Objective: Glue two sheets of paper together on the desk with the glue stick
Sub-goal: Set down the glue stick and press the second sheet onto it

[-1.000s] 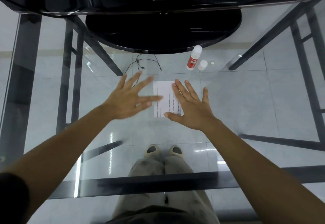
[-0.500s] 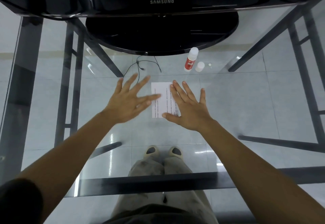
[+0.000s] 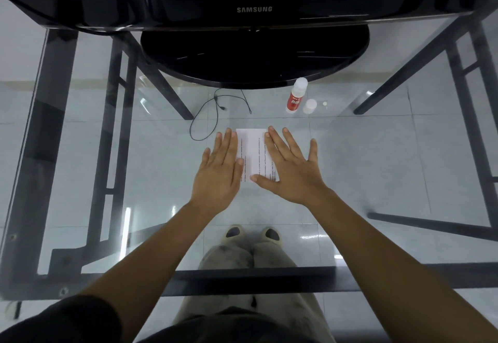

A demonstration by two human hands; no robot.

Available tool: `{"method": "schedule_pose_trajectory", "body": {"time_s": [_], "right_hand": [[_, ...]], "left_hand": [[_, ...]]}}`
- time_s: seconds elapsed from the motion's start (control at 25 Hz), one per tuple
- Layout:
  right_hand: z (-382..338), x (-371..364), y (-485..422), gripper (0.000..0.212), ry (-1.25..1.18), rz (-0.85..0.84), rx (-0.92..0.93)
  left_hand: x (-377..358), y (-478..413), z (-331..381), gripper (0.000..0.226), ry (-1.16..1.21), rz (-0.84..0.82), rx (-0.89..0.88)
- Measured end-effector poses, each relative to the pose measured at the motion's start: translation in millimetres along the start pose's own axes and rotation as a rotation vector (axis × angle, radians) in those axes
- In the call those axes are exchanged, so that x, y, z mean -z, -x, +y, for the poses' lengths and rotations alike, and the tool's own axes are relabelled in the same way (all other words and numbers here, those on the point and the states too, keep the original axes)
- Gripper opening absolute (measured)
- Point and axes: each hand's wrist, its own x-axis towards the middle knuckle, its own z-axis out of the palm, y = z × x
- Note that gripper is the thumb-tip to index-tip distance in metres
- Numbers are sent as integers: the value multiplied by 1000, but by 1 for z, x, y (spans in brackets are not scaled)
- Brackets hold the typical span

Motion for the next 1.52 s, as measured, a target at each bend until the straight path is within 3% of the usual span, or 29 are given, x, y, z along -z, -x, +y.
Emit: {"method": "schedule_pose_trajectory", "body": {"time_s": [0.12, 0.28, 0.56, 0.8, 1.0, 1.2, 1.36, 1.52], "right_hand": [[0, -1, 1, 96, 24, 3, -1], [1, 2, 8, 88, 31, 55, 51], [11, -4, 54, 75, 217, 10, 406], [36, 21, 22, 64, 259, -8, 247], [20, 13, 25, 66, 221, -53, 427], [29, 24, 5, 63, 200, 41, 203], [12, 15, 9, 55, 263, 25, 353], [17, 17, -5, 52, 245, 94, 161]], "left_hand": [[-7, 2, 5, 55, -116, 17, -124], [-8, 2, 5, 56, -176, 45, -124], [-8, 3, 4, 55, -187, 52, -140], [-7, 2, 5, 56, -171, 48, -136], [-4, 2, 6, 54, -184, 62, -138], [-5, 2, 6, 56, -164, 43, -126], [-5, 3, 7, 55, -176, 65, -127], [-6, 3, 6, 57, -151, 57, -118]]}}
